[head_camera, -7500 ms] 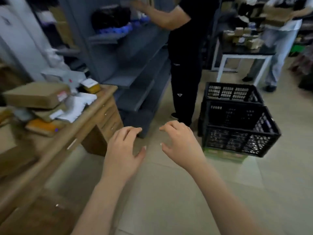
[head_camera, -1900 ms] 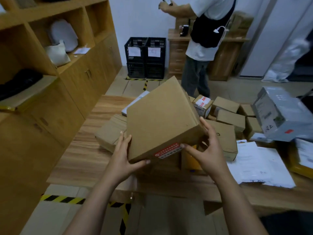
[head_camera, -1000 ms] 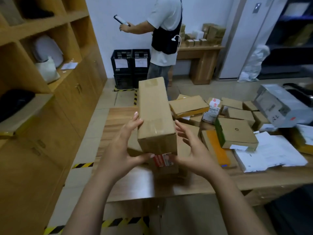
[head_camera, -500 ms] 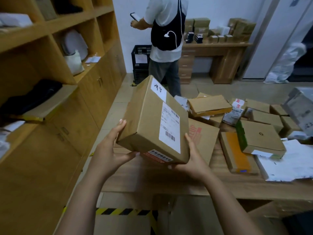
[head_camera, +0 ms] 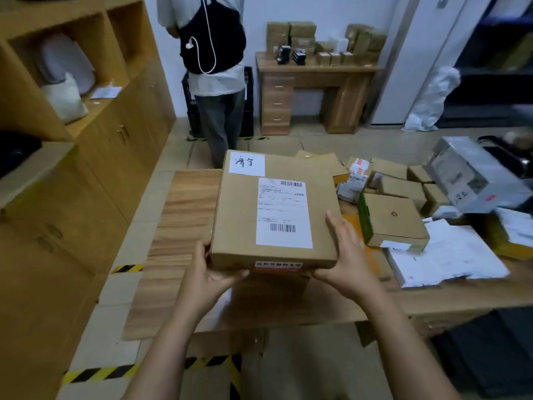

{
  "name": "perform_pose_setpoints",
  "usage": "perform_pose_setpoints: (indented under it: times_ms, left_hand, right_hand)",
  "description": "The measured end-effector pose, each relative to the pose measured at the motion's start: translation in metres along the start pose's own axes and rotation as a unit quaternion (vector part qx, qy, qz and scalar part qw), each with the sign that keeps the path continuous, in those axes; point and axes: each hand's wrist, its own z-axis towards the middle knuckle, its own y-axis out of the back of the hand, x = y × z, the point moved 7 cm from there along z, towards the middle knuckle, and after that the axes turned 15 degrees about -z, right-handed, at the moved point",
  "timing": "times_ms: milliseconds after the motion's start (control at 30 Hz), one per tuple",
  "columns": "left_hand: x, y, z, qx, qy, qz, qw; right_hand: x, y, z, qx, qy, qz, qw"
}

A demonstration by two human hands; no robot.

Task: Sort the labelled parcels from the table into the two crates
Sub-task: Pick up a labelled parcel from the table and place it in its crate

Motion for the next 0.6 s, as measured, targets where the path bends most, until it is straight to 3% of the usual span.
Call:
perform_pose_setpoints:
  times_ms: [333,600]
  left_hand:
    - [0.04,-0.028,-0.003,0.013,0.068,0.06,0.996]
    - [0.003,-0.035,0.014,0.068,0.021,0.067,0.995]
  right_hand:
    - [-0.035,-0.006,-0.002,0.027,-0.015,-0.015,0.999]
    - [-0.062,-0.017,-0.001,0.081,-0.063,0.193,0.976]
